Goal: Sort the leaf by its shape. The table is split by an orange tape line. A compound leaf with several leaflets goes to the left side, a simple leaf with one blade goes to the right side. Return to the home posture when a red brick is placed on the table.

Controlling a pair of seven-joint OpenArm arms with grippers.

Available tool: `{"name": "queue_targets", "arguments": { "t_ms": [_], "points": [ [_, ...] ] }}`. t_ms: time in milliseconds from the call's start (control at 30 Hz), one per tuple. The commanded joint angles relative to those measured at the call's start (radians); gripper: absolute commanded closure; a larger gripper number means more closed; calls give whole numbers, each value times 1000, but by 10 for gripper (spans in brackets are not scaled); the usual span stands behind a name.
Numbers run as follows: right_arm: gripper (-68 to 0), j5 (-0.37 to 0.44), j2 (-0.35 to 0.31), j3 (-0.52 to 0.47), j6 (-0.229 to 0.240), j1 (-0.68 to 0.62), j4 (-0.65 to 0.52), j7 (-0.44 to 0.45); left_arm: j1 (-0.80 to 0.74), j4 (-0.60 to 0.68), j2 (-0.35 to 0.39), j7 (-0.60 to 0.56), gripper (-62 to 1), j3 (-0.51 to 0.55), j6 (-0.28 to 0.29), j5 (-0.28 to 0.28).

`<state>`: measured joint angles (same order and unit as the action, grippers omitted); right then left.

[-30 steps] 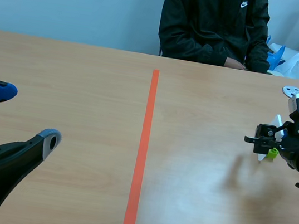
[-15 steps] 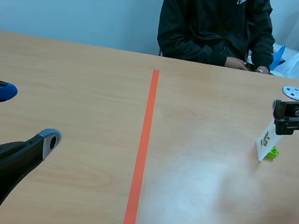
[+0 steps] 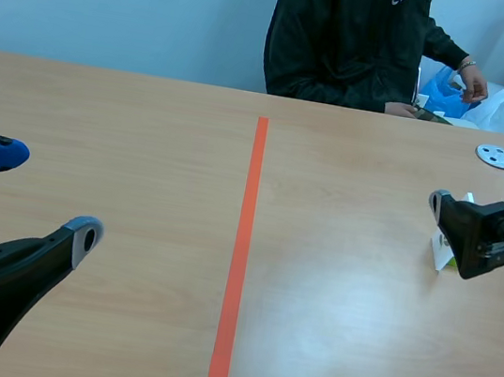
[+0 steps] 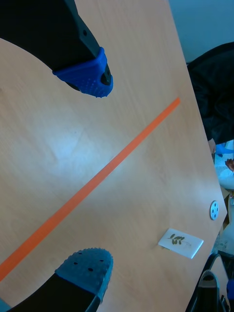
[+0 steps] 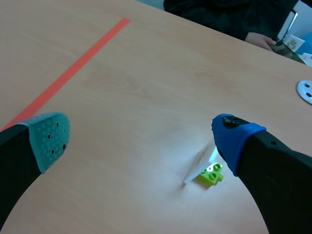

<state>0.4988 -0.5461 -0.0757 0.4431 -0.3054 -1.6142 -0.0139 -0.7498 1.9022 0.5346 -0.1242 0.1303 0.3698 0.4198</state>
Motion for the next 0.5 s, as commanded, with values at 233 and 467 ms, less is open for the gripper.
{"name": "queue_targets", "arguments": {
  "t_ms": [233, 467],
  "points": [
    [-679, 37, 8, -24, 0, -222, -217, -1, 5, 13, -2, -13, -623, -6, 2, 6],
    [-679, 37, 66, -24, 0, -360, -366, -43, 5, 13, -2, -13, -623, -6, 2, 6]
  ]
}}
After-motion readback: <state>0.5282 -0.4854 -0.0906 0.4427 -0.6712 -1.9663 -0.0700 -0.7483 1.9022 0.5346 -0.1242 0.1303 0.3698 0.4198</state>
